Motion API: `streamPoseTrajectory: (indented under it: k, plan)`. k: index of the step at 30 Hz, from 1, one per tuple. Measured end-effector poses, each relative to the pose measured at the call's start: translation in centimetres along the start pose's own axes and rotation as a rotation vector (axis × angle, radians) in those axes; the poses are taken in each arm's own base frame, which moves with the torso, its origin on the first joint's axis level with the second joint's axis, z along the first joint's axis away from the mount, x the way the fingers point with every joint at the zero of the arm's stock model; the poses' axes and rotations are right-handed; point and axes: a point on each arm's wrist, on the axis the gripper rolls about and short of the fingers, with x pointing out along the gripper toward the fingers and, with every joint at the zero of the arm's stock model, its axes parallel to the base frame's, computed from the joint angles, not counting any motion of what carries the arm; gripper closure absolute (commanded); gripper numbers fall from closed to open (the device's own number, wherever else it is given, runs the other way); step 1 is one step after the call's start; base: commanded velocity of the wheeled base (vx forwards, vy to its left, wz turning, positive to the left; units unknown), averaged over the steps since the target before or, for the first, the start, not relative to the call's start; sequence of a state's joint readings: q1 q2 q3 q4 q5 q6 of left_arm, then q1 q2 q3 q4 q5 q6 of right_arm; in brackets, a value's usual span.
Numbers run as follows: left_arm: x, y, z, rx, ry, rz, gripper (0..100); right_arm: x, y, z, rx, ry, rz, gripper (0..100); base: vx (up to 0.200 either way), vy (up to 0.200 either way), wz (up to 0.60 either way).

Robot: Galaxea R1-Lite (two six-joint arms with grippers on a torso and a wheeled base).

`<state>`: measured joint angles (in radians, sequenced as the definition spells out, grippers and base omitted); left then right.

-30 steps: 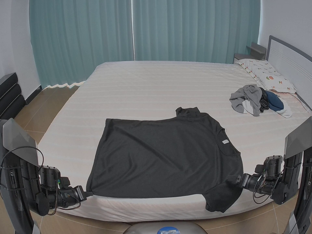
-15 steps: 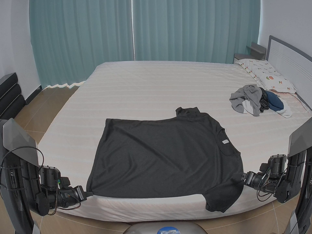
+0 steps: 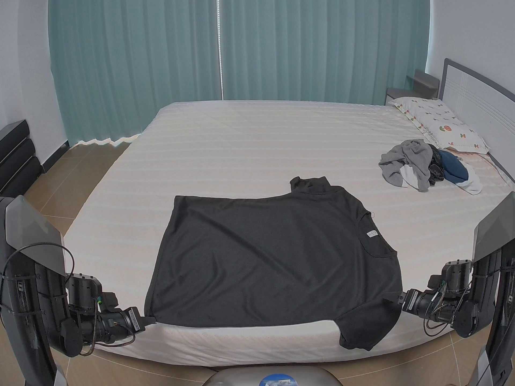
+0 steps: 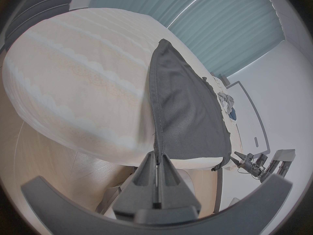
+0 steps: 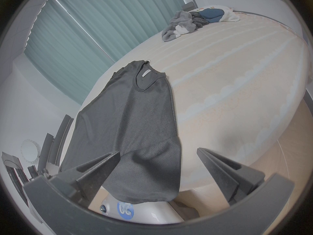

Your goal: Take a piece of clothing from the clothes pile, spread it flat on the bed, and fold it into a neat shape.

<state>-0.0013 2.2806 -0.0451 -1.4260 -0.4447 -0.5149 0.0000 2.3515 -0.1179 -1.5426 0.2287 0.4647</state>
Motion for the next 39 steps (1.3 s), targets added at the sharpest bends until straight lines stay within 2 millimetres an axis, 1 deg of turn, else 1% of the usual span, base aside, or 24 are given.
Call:
streamPoseTrajectory:
  k: [5,9,20,27,28,35,39]
  plan:
    - [0.0,0.0,0.0,0.001,-0.001,-0.001,100,0.7,-0.2,-0.1,0.003,0.002,0.000,100,0.000,0.000,0.00]
    - [0.1,0.0,0.1,0.002,-0.002,-0.002,100,1.3,-0.4,0.4,0.004,-0.021,0.005,100,0.000,0.000,0.00]
    - [0.4,-0.4,0.1,0.012,-0.001,-0.015,100,3.1,0.2,3.0,-0.018,-0.137,0.044,100,0.000,0.000,0.00]
    - [0.6,-0.7,0.1,0.010,0.004,-0.024,100,4.2,0.5,4.0,-0.025,-0.147,0.054,100,0.000,0.000,0.00]
    - [0.6,-0.7,0.1,0.012,0.004,-0.026,100,4.4,0.7,4.0,-0.028,-0.148,0.059,0,0.000,0.000,0.00]
    - [0.7,-0.8,0.1,0.014,0.004,-0.028,100,4.6,0.8,4.0,-0.034,-0.145,0.079,0,0.000,0.000,0.00]
    - [0.7,-0.8,0.1,0.014,0.005,-0.029,100,3.9,0.4,3.4,-0.053,-0.105,0.084,0,0.000,0.000,0.00]
